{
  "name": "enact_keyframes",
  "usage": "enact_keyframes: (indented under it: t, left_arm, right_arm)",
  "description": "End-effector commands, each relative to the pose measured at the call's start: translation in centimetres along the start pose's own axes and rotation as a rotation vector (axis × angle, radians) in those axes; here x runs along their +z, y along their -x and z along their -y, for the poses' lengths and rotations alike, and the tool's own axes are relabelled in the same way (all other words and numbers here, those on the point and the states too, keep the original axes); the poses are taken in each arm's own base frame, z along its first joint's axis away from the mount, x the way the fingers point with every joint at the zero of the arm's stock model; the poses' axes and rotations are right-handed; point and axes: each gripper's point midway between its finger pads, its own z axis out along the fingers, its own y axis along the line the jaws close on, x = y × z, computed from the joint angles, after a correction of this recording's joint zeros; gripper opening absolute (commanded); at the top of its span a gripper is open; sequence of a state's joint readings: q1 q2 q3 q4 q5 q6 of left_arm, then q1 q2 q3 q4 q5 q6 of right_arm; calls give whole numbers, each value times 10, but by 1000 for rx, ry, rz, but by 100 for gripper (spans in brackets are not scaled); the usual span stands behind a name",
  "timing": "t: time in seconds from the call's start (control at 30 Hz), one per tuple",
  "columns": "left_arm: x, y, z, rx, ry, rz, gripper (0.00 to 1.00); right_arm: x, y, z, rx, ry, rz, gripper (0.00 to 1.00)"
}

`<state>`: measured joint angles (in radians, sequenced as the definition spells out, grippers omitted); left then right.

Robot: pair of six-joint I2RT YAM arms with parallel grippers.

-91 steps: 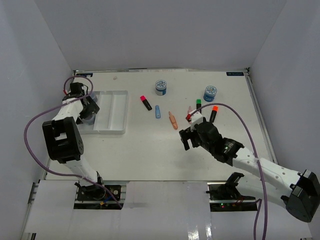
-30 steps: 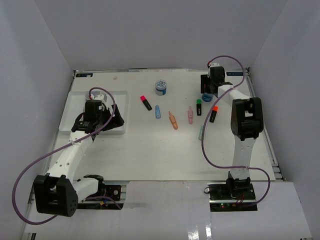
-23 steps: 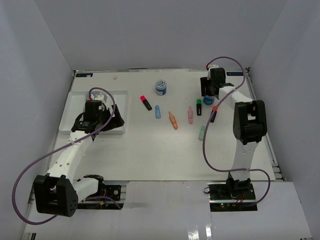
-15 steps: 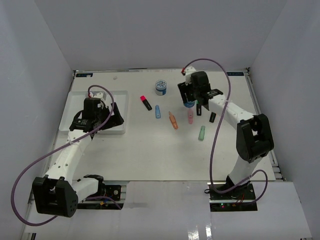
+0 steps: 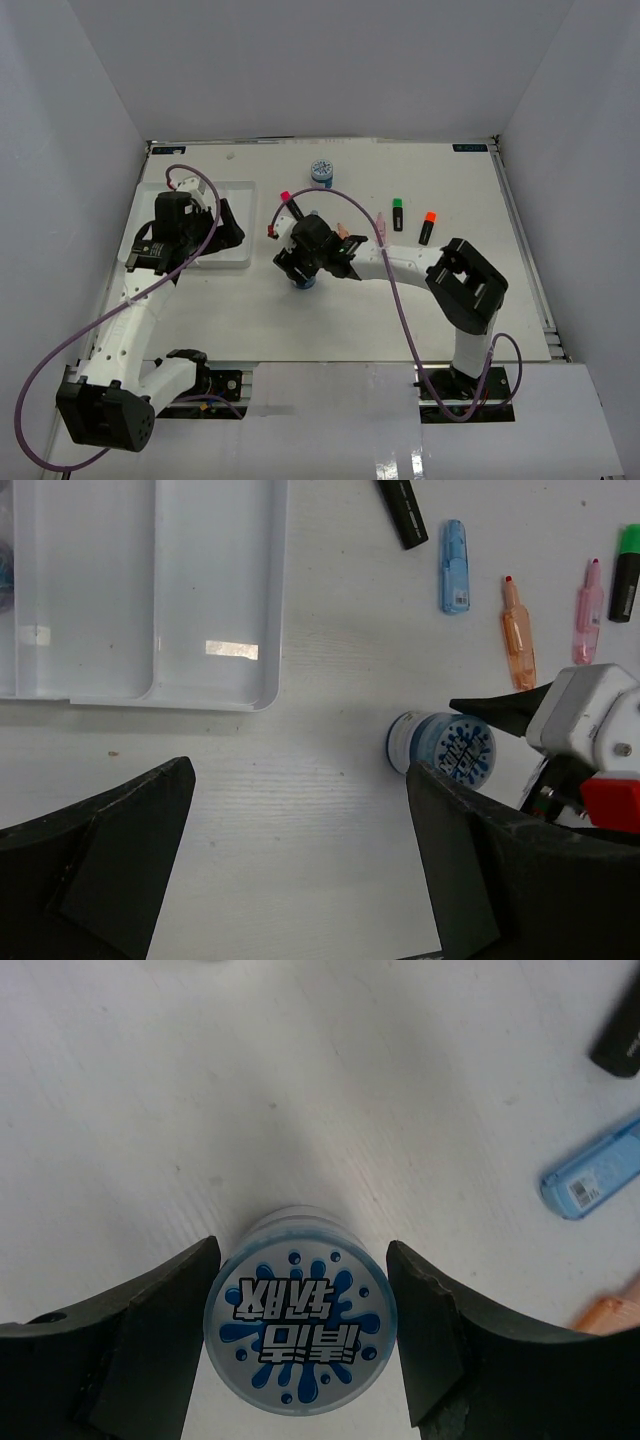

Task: Sort the stationery into containers
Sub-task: Place the stationery at the center of the board.

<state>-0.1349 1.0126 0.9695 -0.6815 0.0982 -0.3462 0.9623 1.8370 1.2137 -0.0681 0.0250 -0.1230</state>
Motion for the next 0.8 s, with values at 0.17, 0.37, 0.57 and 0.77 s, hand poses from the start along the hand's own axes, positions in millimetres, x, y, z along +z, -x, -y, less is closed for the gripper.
enact_keyframes:
  t: [0.17, 0.37, 0.57, 0.77]
  left_arm:
    - [-6, -7, 16, 7, -91, -34, 98]
    - [-5, -11, 25, -11, -117, -56, 98]
    - [9, -19, 49, 15, -120, -112, 98]
    - [31, -38, 86, 102, -49, -152, 98]
  right_arm:
    - [5, 28, -16, -29, 23, 142, 73]
    - [-40, 43, -9, -30, -21, 209, 90]
    - [-118, 52, 24, -37, -205, 298, 90]
    - [-175, -8, 74, 118, -414, 247, 90]
